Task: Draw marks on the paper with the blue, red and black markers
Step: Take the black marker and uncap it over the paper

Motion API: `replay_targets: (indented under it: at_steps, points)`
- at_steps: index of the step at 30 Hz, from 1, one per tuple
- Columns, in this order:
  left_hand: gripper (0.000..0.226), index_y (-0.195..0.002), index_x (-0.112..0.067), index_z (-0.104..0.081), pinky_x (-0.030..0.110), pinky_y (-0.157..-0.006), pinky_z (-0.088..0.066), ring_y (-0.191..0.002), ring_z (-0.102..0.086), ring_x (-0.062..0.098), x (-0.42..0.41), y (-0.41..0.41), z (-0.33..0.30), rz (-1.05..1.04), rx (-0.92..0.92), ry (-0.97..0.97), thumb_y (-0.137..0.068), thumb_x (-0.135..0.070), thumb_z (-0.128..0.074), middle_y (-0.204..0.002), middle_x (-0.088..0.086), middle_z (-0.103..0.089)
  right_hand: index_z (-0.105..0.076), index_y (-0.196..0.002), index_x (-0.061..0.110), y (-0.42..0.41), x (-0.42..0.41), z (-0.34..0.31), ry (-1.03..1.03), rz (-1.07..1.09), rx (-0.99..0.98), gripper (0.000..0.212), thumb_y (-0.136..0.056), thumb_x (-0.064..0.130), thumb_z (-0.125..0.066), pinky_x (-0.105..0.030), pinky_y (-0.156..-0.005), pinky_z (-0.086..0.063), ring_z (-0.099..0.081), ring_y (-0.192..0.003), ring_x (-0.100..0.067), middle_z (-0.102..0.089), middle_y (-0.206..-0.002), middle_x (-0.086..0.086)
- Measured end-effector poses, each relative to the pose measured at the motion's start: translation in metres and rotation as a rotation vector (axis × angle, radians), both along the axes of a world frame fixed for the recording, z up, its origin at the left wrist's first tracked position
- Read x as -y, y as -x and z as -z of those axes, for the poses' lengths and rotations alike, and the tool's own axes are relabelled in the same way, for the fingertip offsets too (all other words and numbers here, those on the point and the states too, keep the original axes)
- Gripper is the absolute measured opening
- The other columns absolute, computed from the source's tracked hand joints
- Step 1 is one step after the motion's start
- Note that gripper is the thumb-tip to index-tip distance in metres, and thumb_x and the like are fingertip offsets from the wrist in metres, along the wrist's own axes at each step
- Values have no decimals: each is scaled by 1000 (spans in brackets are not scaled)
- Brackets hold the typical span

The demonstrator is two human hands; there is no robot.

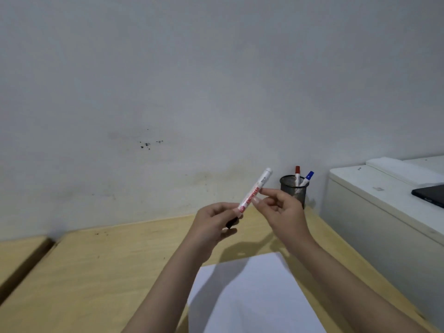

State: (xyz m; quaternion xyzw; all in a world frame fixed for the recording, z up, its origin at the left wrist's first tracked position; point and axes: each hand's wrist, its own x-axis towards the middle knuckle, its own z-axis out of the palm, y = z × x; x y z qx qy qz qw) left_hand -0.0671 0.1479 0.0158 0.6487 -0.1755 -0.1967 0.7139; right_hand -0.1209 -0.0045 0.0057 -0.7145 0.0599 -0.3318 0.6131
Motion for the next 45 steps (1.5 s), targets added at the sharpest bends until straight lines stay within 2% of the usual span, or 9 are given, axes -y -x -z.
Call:
replay_targets:
  at_steps: [4, 11, 15, 24, 29, 35, 39, 40, 45]
  points:
    - [10, -88, -15, -74, 27, -72, -50, -76, -58, 11, -34, 22, 13, -20, 164, -90, -81, -17, -68, -81, 0, -68, -67, -107, 8, -2, -35, 9, -248, -111, -125, 29, -81, 22, -71, -24, -63, -50, -61, -72, -12, -65, -79, -3]
    - [20, -80, -7, -68, 37, -77, -56, -76, -65, 24, -73, 34, 22, -291, 289, -98, -65, -2, -80, -87, 23, -71, -68, -102, 14, 3, -72, 23, -316, -282, -57, 42, -65, 31, -76, -22, -64, -54, -66, -74, -12, -65, -75, -2]
    - [15, -77, -12, -71, 32, -74, -55, -76, -69, 23, -80, 39, 29, -330, 387, -137, -66, -7, -80, -78, 8, -74, -72, -79, 15, 7, -81, 30, -238, -375, -82, 4, -76, 18, -73, -23, -64, -53, -65, -69, -11, -71, -66, 4]
    - [17, -79, -19, -74, 12, -59, -47, -64, -66, 1, -80, 44, 32, -295, 464, -161, -74, -2, -73, -71, -7, -73, -74, -76, 14, 9, -74, 40, -231, -459, 27, 28, -63, 37, -81, -31, -78, -56, -65, -78, -20, -72, -74, -5]
    - [18, -82, -20, -75, 16, -62, -50, -60, -63, 7, -83, 33, 33, -194, 462, -220, -81, -4, -66, -62, -7, -69, -73, -75, 17, 6, -67, 48, -168, -424, 70, 10, -66, 20, -75, -23, -75, -52, -67, -79, -10, -72, -76, 5]
    - [22, -81, -24, -72, 21, -71, -50, -66, -65, 4, -105, -10, 44, -259, 383, -350, -82, -2, -65, -73, -8, -71, -73, -75, 19, -1, -38, 46, -341, -371, 114, 46, -46, 51, -87, -22, -72, -56, -69, -77, -13, -72, -71, 4]
    - [23, -99, -16, -72, 10, -63, -38, -74, -55, 5, -104, -38, 57, -315, 521, -694, -84, -3, -61, -86, -5, -60, -71, -75, 17, -2, -31, 53, -318, -327, 37, 3, -76, 15, -71, -21, -66, -55, -64, -75, -15, -69, -65, 7]
    - [26, -103, -14, -70, 11, -65, -38, -75, -54, 7, -100, -43, 59, -297, 563, -766, -83, -3, -59, -88, -2, -59, -70, -77, 16, -2, -32, 57, -300, -304, 13, 11, -79, 6, -67, -21, -66, -55, -64, -74, -15, -69, -65, 7]
    - [42, -113, -11, -60, 25, -71, -51, -80, -65, 17, -84, -59, 78, -201, 467, -815, -73, 0, -56, -89, 4, -71, -72, -75, 18, 0, -35, 65, -266, -319, -49, 6, -72, 15, -76, -27, -70, -54, -65, -75, -15, -70, -69, 5]
